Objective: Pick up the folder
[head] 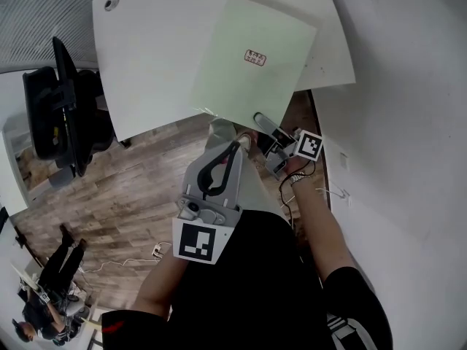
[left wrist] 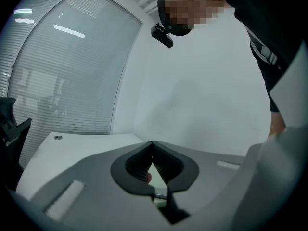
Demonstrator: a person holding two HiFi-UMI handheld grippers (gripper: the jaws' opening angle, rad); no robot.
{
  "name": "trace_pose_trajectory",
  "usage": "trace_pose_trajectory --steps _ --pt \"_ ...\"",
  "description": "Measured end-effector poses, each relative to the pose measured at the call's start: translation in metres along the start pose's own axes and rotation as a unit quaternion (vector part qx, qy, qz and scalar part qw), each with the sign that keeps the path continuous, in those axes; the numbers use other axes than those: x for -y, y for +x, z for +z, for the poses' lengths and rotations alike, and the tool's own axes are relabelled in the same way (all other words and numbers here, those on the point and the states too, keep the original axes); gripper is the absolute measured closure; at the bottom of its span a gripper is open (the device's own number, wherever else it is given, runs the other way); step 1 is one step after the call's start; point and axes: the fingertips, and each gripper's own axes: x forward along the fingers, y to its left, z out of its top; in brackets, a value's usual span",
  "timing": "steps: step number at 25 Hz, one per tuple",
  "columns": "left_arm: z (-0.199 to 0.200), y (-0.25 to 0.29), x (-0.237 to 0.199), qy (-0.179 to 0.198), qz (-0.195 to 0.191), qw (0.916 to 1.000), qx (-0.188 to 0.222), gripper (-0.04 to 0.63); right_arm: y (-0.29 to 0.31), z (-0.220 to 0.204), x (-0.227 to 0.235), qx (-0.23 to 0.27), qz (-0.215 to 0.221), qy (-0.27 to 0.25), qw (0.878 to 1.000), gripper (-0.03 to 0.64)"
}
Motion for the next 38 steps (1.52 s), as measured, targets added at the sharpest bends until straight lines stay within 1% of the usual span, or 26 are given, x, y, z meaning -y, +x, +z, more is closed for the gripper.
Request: trace_pose_trajectory --steps 8,12,18,24,28,35,38 --pt "0.009 -0.014 -0.006 0.001 0.004 0.9998 0.017 0.591 0.011 -0.004 -0.033 -0.001 0.010 -0.013 1.000 0.334" --pt "0.012 -0.028 -0.011 -0.005 0.017 0.9995 0.028 0.591 0.015 -0.007 -0.059 0.000 0.024 -0.028 0.999 0.334" --pt "0.019 -0.042 -0.021 -0.012 0.034 0.9986 0.039 0.591 0.027 -0.007 -0.097 -0.012 0.043 -0.054 0.998 0.334" --pt "0.028 -0.061 -0.023 -0.013 0.045 0.9976 0.051 0.591 0.032 -0.014 -0.132 -0.010 0.056 -0.064 0.996 0.334" --pt "0.026 -0.067 -0.027 -0.013 0.055 0.9969 0.055 0.591 0.035 -0.015 -0.152 -0.007 0.069 -0.075 0.995 0.334" --pt "0.037 -0.077 -0.040 -0.013 0.075 0.9939 0.080 0.591 0.041 -0.020 -0.195 -0.007 0.092 -0.083 0.992 0.334" --pt "0.041 -0.083 -0.038 -0.011 0.080 0.9926 0.090 0.591 0.035 -0.022 -0.212 -0.006 0.100 -0.091 0.991 0.334"
